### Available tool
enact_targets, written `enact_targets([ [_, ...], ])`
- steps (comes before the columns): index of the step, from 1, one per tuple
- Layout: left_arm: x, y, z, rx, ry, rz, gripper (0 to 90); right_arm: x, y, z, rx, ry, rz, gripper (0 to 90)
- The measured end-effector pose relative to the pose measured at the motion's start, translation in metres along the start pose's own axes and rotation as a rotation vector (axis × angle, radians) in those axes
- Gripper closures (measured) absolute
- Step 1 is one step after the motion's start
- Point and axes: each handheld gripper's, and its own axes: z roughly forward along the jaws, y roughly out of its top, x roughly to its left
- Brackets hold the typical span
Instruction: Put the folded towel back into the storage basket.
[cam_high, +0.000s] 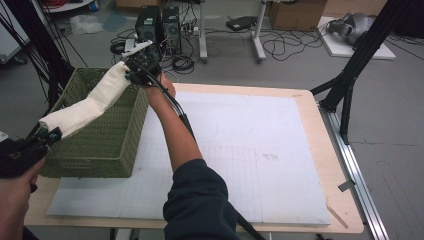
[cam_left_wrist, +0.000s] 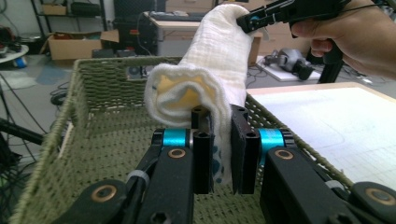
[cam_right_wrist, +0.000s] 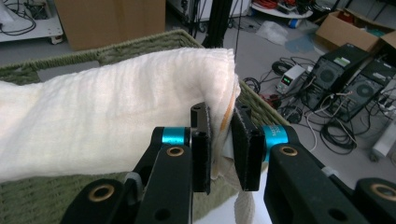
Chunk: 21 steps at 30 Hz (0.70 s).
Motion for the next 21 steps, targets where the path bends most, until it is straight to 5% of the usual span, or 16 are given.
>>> enact_targets([
  [18,0.017,-0.01,0.007,0.081,0.089,-0.003,79.1,0.018,-0.002,0.038,0.02,0.008,-0.016,78.8],
  [21,0.021,-0.013,0.009,0.115,0.129,-0.007,63.4,0.018,-0.006,0.045,0.028,-0.008,-0.008,65.8],
])
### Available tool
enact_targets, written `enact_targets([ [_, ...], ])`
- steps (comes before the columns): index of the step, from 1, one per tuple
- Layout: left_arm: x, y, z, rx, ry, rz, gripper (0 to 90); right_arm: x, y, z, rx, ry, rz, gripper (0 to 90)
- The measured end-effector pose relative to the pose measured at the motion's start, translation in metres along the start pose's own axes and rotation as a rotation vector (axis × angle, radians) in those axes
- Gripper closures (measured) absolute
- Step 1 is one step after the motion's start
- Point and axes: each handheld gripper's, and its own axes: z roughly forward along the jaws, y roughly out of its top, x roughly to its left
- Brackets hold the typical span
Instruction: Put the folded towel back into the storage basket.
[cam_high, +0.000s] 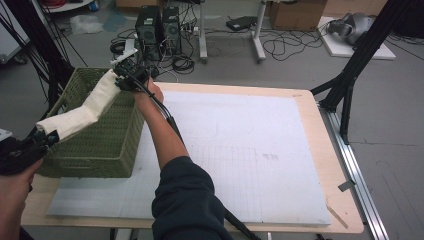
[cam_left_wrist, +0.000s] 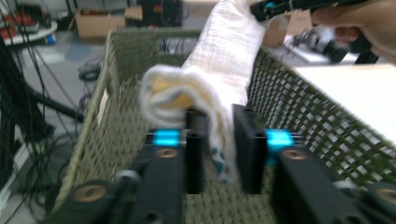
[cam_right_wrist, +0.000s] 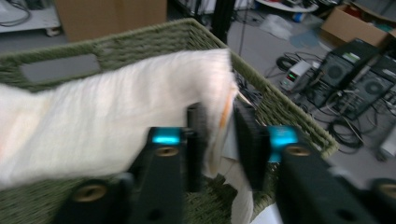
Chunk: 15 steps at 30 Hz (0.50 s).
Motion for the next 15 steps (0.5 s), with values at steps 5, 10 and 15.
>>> enact_targets([
  [5,0.004,0.005,-0.011,-0.051,0.032,0.002,45.2,-0.002,-0.004,-0.001,-0.001,-0.008,0.023,57.3],
  [10,-0.001,0.012,-0.02,-0.091,0.015,0.022,44.3,-0.009,-0.007,-0.016,-0.01,-0.015,0.016,53.6],
  [15,-0.01,0.011,-0.017,-0.106,-0.068,-0.003,42.7,-0.018,-0.015,-0.042,-0.029,-0.015,0.015,46.8],
])
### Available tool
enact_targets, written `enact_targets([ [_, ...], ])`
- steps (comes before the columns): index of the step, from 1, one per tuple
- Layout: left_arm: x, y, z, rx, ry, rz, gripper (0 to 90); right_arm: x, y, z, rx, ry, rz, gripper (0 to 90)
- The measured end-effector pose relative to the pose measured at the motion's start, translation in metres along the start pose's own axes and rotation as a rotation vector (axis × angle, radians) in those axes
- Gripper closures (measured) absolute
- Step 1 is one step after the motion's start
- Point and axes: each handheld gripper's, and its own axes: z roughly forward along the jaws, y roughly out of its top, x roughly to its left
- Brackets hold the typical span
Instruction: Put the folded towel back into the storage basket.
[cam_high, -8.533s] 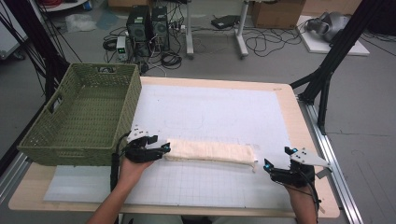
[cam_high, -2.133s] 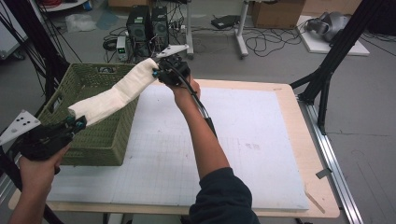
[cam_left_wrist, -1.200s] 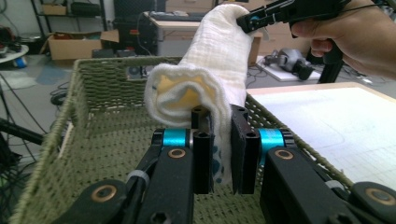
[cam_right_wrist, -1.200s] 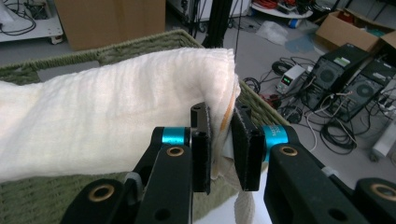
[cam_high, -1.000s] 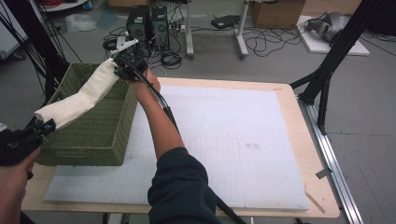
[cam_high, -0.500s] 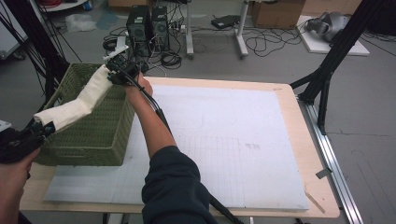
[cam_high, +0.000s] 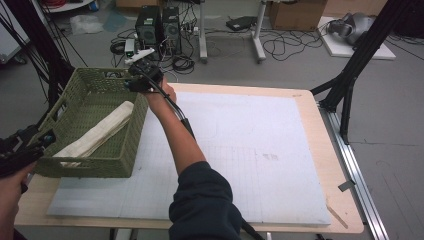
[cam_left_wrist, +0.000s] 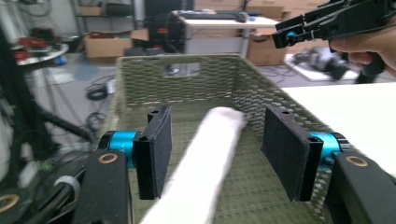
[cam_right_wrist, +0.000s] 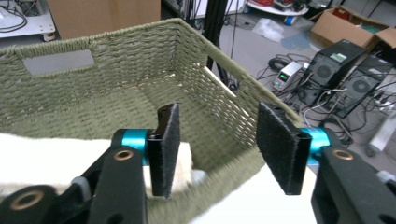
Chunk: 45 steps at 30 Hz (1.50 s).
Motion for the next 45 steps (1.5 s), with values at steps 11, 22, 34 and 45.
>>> enact_targets([
  [11,-0.036,0.001,0.026,-0.004,-0.182,-0.03,25.8,-0.033,-0.039,-0.065,-0.047,0.004,0.073,27.1],
  [22,-0.084,0.004,0.053,-0.012,-0.317,0.019,18.2,-0.062,-0.113,-0.141,-0.038,-0.061,0.138,12.7],
  [34,-0.15,0.0,0.093,-0.032,-0.475,0.075,20.5,-0.065,-0.195,-0.237,-0.018,-0.157,0.156,12.3],
  [45,-0.209,-0.024,0.127,0.011,-0.56,0.099,22.2,-0.058,-0.269,-0.311,-0.011,-0.262,0.241,12.0],
])
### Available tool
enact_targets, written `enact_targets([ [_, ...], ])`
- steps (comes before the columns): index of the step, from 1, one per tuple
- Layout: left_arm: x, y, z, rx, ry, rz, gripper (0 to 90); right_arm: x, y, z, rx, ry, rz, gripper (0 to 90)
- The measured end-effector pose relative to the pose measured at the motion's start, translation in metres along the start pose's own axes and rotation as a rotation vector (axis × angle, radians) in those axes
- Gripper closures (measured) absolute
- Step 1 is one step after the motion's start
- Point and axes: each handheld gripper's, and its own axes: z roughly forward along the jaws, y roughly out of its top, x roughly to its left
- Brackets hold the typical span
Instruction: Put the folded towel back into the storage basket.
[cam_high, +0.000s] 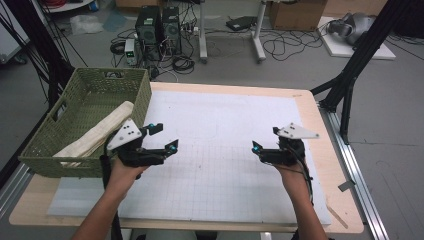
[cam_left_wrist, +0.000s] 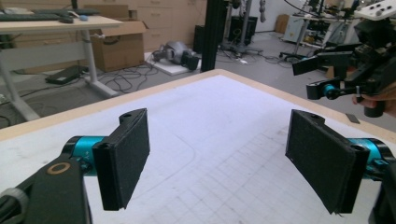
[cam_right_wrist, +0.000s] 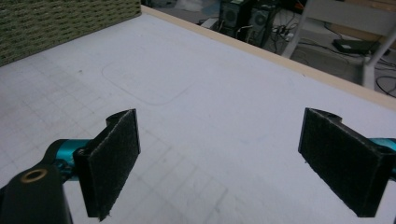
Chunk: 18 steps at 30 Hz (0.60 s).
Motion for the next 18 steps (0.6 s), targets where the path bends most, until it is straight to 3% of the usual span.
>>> enact_targets([
  [10,-0.015,-0.02,0.022,0.024,-0.027,0.004,22.2,-0.009,-0.055,-0.035,0.022,-0.077,0.043,11.7],
  [18,-0.02,-0.033,0.027,0.052,-0.028,0.016,22.1,-0.007,-0.069,-0.043,0.05,-0.095,0.025,11.7],
])
